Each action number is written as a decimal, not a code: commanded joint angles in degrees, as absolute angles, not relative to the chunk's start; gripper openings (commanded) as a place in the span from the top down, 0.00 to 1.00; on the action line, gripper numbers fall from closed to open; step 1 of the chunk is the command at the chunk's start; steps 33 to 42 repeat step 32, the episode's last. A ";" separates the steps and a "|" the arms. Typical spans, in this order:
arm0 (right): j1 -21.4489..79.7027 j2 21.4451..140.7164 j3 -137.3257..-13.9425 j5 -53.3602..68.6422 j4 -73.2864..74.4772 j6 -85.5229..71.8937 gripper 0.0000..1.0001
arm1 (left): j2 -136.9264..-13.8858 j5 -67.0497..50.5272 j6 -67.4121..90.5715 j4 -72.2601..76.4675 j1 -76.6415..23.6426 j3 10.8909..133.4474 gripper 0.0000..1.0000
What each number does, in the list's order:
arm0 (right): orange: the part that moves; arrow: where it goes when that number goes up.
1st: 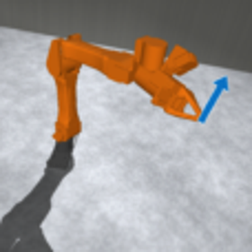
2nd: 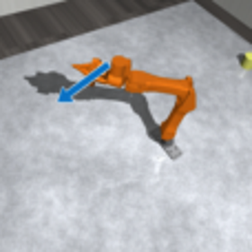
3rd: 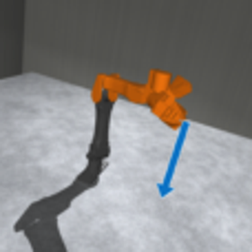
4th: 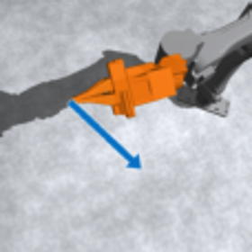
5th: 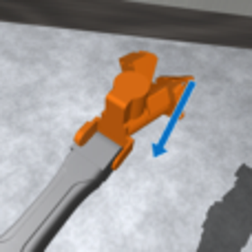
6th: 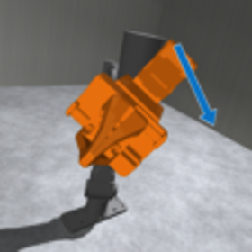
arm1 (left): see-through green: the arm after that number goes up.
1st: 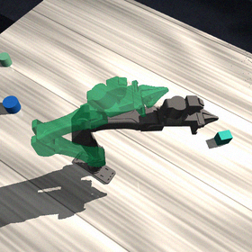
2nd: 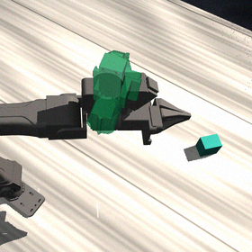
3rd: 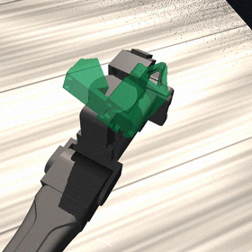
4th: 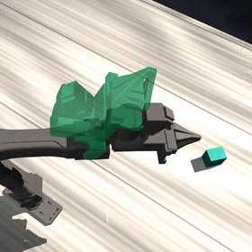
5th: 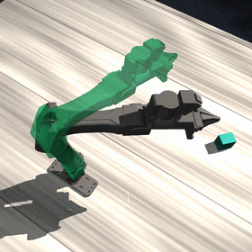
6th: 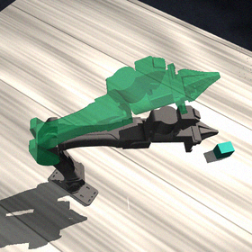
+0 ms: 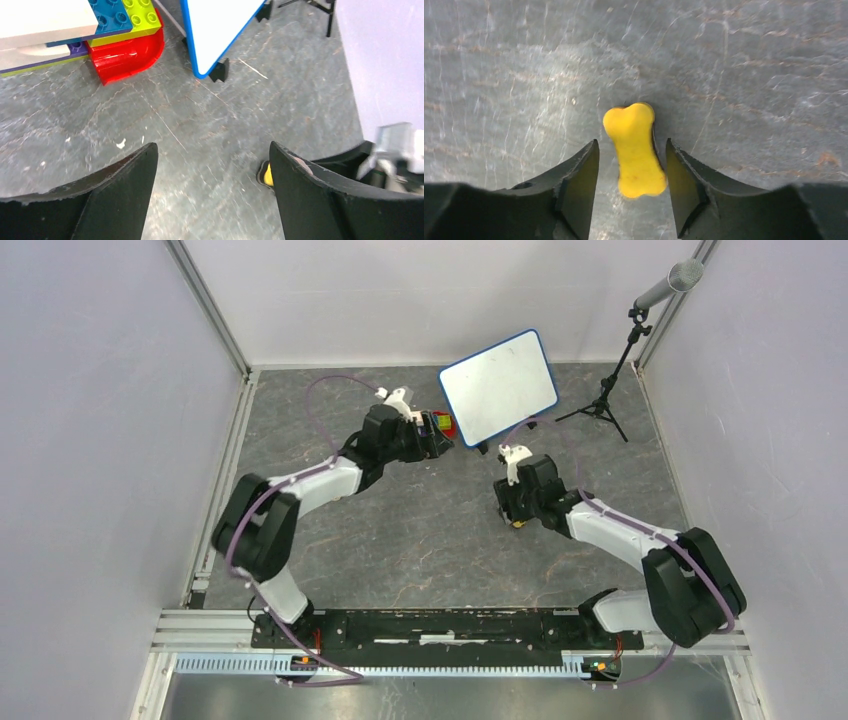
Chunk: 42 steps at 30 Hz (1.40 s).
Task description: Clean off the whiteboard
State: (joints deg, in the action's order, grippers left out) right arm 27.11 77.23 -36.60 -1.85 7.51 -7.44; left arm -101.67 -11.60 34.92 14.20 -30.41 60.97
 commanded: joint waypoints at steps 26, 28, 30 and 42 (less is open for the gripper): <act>29.29 29.67 -57.84 -23.95 17.67 3.71 0.02 | -37.05 3.05 18.93 -12.31 -30.41 68.99 0.00; 29.28 27.40 -57.00 -23.60 16.15 2.12 0.02 | -36.74 3.50 17.93 -12.65 -30.41 70.06 0.00; 29.27 25.07 -54.48 -23.52 13.96 0.39 0.02 | -36.74 3.75 17.40 -12.87 -30.41 70.48 0.00; 29.27 23.82 -52.34 -23.45 12.73 0.09 0.02 | -36.95 3.84 17.47 -13.01 -30.41 70.33 0.00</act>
